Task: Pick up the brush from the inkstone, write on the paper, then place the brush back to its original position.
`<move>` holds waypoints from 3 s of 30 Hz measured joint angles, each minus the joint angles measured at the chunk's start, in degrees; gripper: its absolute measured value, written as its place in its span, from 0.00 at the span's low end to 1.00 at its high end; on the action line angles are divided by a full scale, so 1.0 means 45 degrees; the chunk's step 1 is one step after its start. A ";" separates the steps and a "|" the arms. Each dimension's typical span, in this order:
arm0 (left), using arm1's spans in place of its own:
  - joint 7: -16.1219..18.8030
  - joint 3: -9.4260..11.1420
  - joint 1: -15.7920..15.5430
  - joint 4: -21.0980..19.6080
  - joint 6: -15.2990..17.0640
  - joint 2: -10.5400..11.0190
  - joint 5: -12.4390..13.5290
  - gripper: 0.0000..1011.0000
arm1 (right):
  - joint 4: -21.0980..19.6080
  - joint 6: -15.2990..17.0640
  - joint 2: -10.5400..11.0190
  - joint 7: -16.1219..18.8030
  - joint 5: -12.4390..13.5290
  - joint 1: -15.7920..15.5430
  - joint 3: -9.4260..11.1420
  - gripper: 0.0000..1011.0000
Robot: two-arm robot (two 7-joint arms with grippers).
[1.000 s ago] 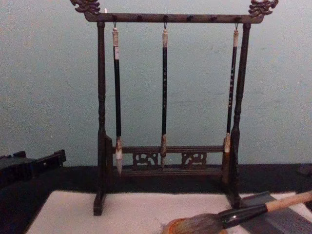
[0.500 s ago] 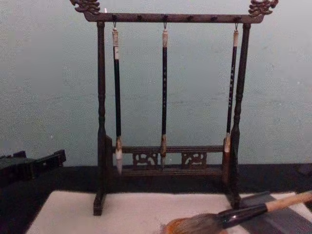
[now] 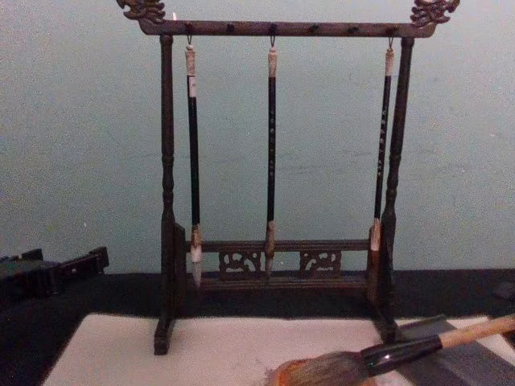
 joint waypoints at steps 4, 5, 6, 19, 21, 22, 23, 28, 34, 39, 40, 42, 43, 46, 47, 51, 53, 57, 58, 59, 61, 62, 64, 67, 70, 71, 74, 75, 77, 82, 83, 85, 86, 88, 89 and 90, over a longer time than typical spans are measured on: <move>0.0000 0.0000 0.0000 0.0000 0.0000 0.0001 0.0000 0.99 | 0.0000 0.0001 0.0000 0.0000 -0.0004 0.0000 0.0000 0.44; 0.0000 0.0000 0.0000 0.0000 0.0000 0.0001 0.0001 0.99 | -0.0001 0.0000 0.0000 0.0000 -0.0006 0.0000 0.0000 0.39; 0.0000 0.0000 0.0000 0.0000 0.0000 0.0001 0.0001 0.99 | -0.0001 0.0000 0.0000 0.0000 -0.0007 0.0000 0.0000 0.38; 0.0000 0.0000 0.0000 0.0000 0.0000 0.0001 0.0000 0.99 | -0.0003 0.0001 0.0000 0.0000 -0.0016 0.0000 -0.0001 0.19; 0.0000 0.0000 -0.0001 0.0000 0.0000 0.0001 0.0000 0.99 | -0.0003 0.0001 0.0000 -0.0001 -0.0016 0.0000 -0.0001 0.19; 0.0000 0.0000 0.0000 0.0000 0.0000 0.0001 0.0000 0.99 | -0.0003 0.0001 0.0000 -0.0002 -0.0017 0.0000 -0.0001 0.19; 0.0000 0.0000 0.0000 0.0000 0.0000 0.0001 0.0000 0.99 | -0.0002 0.0000 0.0000 -0.0002 -0.0017 0.0000 -0.0002 0.19; 0.0000 0.0000 0.0000 0.0000 0.0000 0.0001 0.0001 0.99 | 0.0000 0.0001 0.0000 -0.0002 -0.0018 0.0000 -0.0001 0.18; 0.0000 0.0000 0.0000 0.0000 0.0000 0.0001 0.0000 0.99 | 0.0001 -0.0002 0.0008 0.0004 -0.0004 0.0001 -0.0012 0.18; 0.0000 0.0000 0.0001 0.0000 0.0000 0.0001 0.0000 0.99 | -0.0060 -0.0146 0.0091 0.0140 0.0097 0.0000 -0.0108 0.17; 0.0000 0.0000 0.0000 0.0000 0.0000 0.0001 0.0000 0.99 | -0.0159 -0.0230 0.0145 0.0181 0.0095 -0.0001 -0.0163 0.17; 0.0000 0.0000 0.0000 0.0000 0.0000 0.0000 0.0000 0.99 | -0.0285 -0.0315 0.0216 0.0236 0.0092 -0.0019 -0.0228 0.17; 0.0000 0.0000 0.0000 0.0000 0.0000 0.0001 0.0000 0.99 | -0.0360 -0.0356 0.0253 0.0262 0.0078 -0.0031 -0.0262 0.17; 0.0000 -0.0001 0.0000 -0.0001 0.0000 0.0001 0.0000 0.99 | -0.0756 -0.0500 0.0418 0.0372 0.0047 -0.0118 -0.0370 0.17; 0.0000 -0.0001 0.0000 -0.0001 0.0000 0.0001 0.0000 0.99 | -0.0875 -0.0529 0.0464 0.0390 0.0048 -0.0151 -0.0385 0.17; -0.0001 0.0000 0.0001 0.0000 0.0000 0.0001 0.0001 0.99 | -0.1501 -0.0676 0.0706 0.0488 0.0137 -0.0321 -0.0422 0.17; 0.0000 0.0000 -0.0001 0.0000 0.0000 0.0001 0.0000 0.99 | -0.1749 -0.0741 0.0793 0.0524 0.0184 -0.0391 -0.0427 0.17; 0.0000 0.0000 0.0000 0.0000 0.0000 0.0001 0.0000 0.99 | -0.2288 -0.0874 0.1011 0.0578 0.0236 -0.0544 -0.0477 0.17; -0.0001 0.0001 0.0000 0.0001 0.0000 0.0001 0.0000 0.99 | -0.2539 -0.0936 0.1118 0.0594 0.0234 -0.0620 -0.0519 0.17; 0.0000 0.0000 0.0000 0.0000 -0.0001 0.0001 0.0000 0.99 | -0.2656 -0.0969 0.1162 0.0605 0.0229 -0.0651 -0.0542 0.17; 0.0000 0.0001 0.0000 0.0000 0.0000 0.0001 0.0001 0.99 | -0.3035 -0.1071 0.1314 0.0633 0.0199 -0.0749 -0.0613 0.17; 0.0000 0.0000 0.0000 0.0000 0.0000 0.0001 0.0000 0.99 | -0.3309 -0.1143 0.1429 0.0645 0.0145 -0.0815 -0.0665 0.17; 0.0000 0.0000 0.0000 0.0000 0.0000 0.0001 0.0000 0.99 | -0.3573 -0.1243 0.1547 0.0646 0.0051 -0.0880 -0.0723 0.17; 0.0000 0.0000 0.0000 0.0000 0.0000 0.0001 0.0000 0.99 | -0.4048 -0.1436 0.1762 0.0600 -0.0212 -0.0979 -0.0839 0.17; 0.0000 0.0000 -0.0001 -0.0001 0.0000 0.0001 0.0000 0.99 | -0.4742 -0.1715 0.2132 0.0439 -0.0771 -0.1086 -0.1051 0.17; -0.0001 0.0000 0.0000 0.0000 0.0000 0.0001 0.0000 0.99 | -0.5131 -0.1850 0.2331 0.0293 -0.1167 -0.1130 -0.1158 0.17; -0.0001 0.0000 0.0000 0.0000 -0.0001 0.0000 0.0000 0.99 | -0.5847 -0.2106 0.2693 -0.0062 -0.2060 -0.1203 -0.1384 0.17; 0.0000 0.0000 0.0001 0.0000 0.0000 0.0001 0.0000 0.99 | -0.5994 -0.2153 0.2766 -0.0180 -0.2311 -0.1209 -0.1430 0.17; -0.0001 0.0000 0.0000 -0.0001 0.0000 0.0001 0.0001 0.99 | -0.6422 -0.2194 0.2988 -0.0534 -0.3055 -0.1209 -0.1571 0.17; 0.0000 0.0000 0.0000 0.0000 0.0000 0.0001 0.0001 0.99 | -0.7041 -0.2131 0.3290 -0.0953 -0.4184 -0.1171 -0.1814 0.17; 0.0000 0.0000 0.0000 0.0000 0.0000 0.0001 0.0000 0.99 | -0.7247 -0.2110 0.3384 -0.1037 -0.4596 -0.1148 -0.1908 0.17; 0.0000 0.0000 0.0000 0.0000 0.0000 0.0001 0.0000 0.99 | -0.7431 -0.2100 0.3465 -0.1072 -0.4987 -0.1130 -0.2021 0.17; 0.0000 0.0000 0.0000 0.0000 0.0000 0.0001 0.0000 0.99 | -0.7516 -0.2094 0.3493 -0.1080 -0.5192 -0.1119 -0.2073 0.17; 0.0000 0.0001 0.0000 0.0000 0.0000 0.0001 0.0000 0.99 | -0.7731 -0.2084 0.3530 -0.1074 -0.5648 -0.1097 -0.2197 0.17; 0.0000 0.0000 0.0000 0.0000 0.0000 0.0001 0.0001 0.99 | -0.7785 -0.2079 0.3530 -0.1058 -0.5741 -0.1092 -0.2231 0.17; -0.0001 0.0000 0.0000 0.0000 0.0000 0.0001 0.0001 0.99 | -0.7854 -0.2078 0.3515 -0.1024 -0.5888 -0.1090 -0.2267 0.17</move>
